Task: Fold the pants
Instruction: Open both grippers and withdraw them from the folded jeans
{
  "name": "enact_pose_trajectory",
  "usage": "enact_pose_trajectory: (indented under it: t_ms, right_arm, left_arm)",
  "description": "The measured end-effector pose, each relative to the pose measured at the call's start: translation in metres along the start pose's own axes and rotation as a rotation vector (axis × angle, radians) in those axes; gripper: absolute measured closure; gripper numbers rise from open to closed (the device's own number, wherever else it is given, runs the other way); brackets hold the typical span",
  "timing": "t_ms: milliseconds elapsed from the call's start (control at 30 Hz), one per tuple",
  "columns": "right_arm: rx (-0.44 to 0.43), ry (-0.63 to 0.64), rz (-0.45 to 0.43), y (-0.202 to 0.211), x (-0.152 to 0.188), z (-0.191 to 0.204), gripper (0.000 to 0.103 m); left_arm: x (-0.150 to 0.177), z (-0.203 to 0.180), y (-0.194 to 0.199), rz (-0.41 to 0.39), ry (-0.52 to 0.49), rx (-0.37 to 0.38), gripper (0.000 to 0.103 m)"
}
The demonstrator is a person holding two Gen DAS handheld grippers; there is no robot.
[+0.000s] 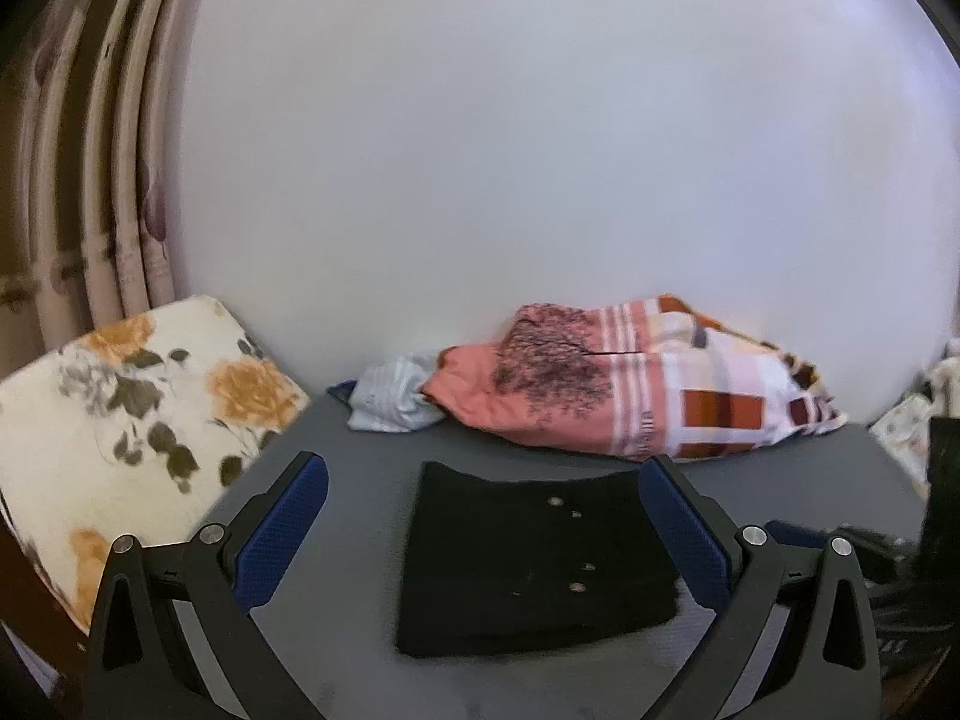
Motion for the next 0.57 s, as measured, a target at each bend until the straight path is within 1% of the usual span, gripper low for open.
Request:
enact_pose_trajectory:
  t_ms: [33,133,200,300,367,433,500,567]
  right_arm:
    - [-0.003,-0.003,-0.001,0.003,0.001,0.001,0.04]
    - [-0.005,0.003,0.004,0.014,0.006,0.004,0.04]
    - [-0.004,0.008,0.006,0.02,0.008,0.005,0.04]
    - [-0.002,0.009,0.009,0.027,0.012,0.006,0.039]
    - [0.0,0.007,0.012,0.03,0.014,0.006,0.039]
    - [0.0,0.0,0.014,0.034,0.016,0.005,0.039]
    - [-0.001,-0.005,0.016,0.037,0.019,0.005,0.038]
    - [0.003,0.001,0.018,0.039,0.019,0.006,0.038]
  left_arm:
    - [0.0,-0.002,0.004,-0.013,0.008,-0.001,0.0]
    - [-0.002,-0.004,0.019,-0.062,0.02,-0.052,0.0]
    - [-0.003,-0.006,0.024,-0.059,0.005,-0.081,0.0]
    - [-0.003,-0.006,0.032,-0.062,0.003,-0.104,0.0]
    - [-0.003,-0.006,0.035,-0.061,0.009,-0.102,0.0]
    - [-0.003,-0.006,0.039,-0.062,0.009,-0.115,0.0]
    - [-0.004,-0.009,0.043,-0.07,-0.012,-0.117,0.0]
    - [-0.005,-0.012,0.048,-0.07,-0.04,-0.149,0.0]
Point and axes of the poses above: each gripper's, at about its wrist camera, not at the fingertips, and y roughly against the way its jaws point, z to its left, x to its underside, the point moved 9 cm from there along -y, roughly the way its jaws point, and after that the axes turned 12 degrees about x, right-handed, at the moved point
